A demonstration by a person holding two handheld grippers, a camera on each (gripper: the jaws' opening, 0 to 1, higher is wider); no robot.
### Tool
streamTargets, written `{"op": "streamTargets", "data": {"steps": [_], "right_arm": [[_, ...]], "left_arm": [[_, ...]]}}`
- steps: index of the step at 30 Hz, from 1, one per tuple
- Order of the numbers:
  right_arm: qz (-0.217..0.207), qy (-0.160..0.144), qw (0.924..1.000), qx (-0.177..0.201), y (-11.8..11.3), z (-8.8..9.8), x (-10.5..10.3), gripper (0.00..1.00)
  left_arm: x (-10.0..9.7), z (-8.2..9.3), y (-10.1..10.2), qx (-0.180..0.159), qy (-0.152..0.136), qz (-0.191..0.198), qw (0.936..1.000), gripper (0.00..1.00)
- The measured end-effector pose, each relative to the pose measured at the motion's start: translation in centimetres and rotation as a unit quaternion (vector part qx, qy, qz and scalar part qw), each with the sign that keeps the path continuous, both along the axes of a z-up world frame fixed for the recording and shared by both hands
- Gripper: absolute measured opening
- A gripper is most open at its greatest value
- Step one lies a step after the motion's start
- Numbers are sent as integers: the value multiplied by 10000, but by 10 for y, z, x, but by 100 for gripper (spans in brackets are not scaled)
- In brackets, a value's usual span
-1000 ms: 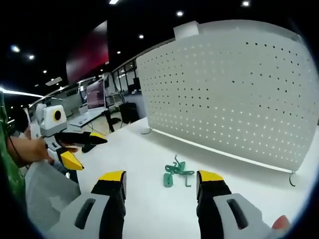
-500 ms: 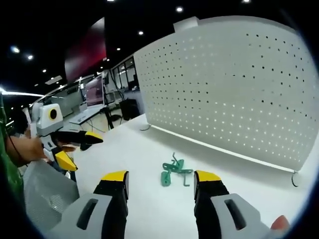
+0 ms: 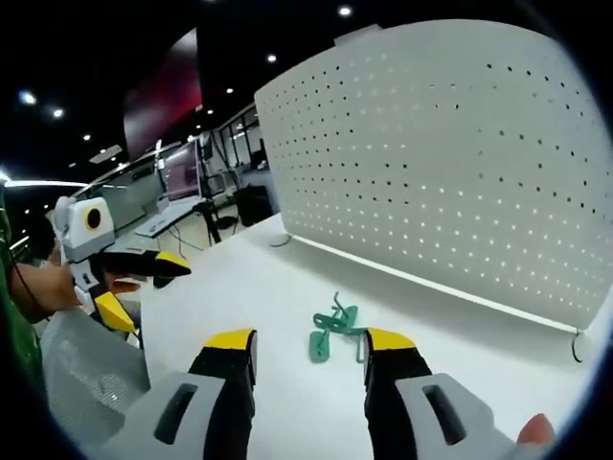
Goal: Insert the hook assembly into the mounting plate slot until the hook locks in place.
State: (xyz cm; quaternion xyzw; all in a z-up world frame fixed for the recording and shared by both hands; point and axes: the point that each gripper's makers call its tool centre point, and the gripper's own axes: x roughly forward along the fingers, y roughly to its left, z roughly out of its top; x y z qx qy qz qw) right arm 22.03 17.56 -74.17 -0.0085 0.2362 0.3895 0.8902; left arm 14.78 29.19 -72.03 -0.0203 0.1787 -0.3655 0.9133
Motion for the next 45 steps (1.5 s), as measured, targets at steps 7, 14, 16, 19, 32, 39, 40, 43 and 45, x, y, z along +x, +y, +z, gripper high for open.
{"op": "streamTargets", "data": {"steps": [7, 14, 16, 19, 32, 39, 40, 43, 45], "right_arm": [[76, 38, 10000, -38, 7, -6, 8, 39], [94, 159, 9998, -93, 10, -14, 18, 31], [104, 171, 9998, -76, 12, -15, 20, 30], [106, 213, 9997, -95, 14, -20, 21, 29], [149, 428, 9989, -150, 21, -41, 29, 22], [155, 484, 9986, -177, 25, -49, 34, 19], [158, 497, 9985, -176, 26, -51, 35, 19], [184, 523, 9983, -188, 29, -55, 36, 18], [192, 557, 9980, -223, 31, -59, 37, 17]], "left_arm": [[0, -2, -2, 3, 33, -54, 10000, 65], [-1, -1, -3, -31, 39, -87, 9999, 64], [-1, 0, -3, -51, 35, -90, 9999, 64], [-1, 0, -3, -65, 40, -94, 9999, 63], [-2, 0, -5, -81, 80, -140, 9998, 61], [-2, 0, -4, -107, 77, -137, 9998, 60], [-2, 0, -4, -111, 80, -133, 9998, 60], [-1, 0, -4, -132, 86, -131, 9998, 60], [-2, 0, -4, -137, 102, -141, 9998, 59]]}}
